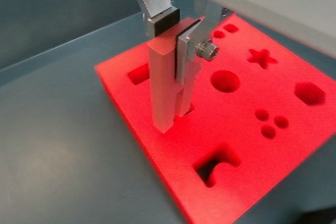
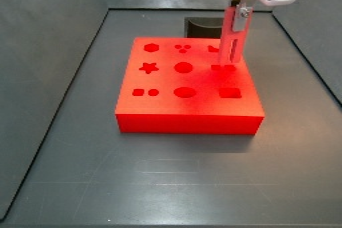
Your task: Insert the double-square object.
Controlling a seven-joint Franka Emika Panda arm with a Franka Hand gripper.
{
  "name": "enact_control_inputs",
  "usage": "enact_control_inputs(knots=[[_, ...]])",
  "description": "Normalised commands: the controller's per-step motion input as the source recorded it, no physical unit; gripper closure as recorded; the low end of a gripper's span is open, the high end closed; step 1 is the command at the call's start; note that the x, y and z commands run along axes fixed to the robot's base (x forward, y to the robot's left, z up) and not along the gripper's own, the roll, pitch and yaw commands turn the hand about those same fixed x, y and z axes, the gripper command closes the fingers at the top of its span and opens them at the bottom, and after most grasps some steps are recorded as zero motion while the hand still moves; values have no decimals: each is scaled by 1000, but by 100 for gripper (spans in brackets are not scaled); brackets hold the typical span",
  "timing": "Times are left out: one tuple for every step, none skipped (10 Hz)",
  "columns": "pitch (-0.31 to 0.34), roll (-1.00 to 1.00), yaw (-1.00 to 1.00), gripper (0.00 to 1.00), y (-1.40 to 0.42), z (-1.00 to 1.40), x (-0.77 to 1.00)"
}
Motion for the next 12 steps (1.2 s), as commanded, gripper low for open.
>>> enact_control_inputs(knots=[[69,160,-820,100,-60,106,0],[87,90,-774,100,-114,0,0],[34,33,-586,100,-103,-60,0],[1,20,-417,100,-57,-154,-109],[0,0,-237,100,0,-137,-126],[0,0,-117,100,0,-86,-94],[0,0,-37,100,20,-66,-46],[-4,-23,109,100,0,-77,0],[0,0,246,100,0,-63,177],[0,0,240,100,0,-94,131],[0,0,229,100,0,-89,114],[-10,0,120,100,0,-146,0]])
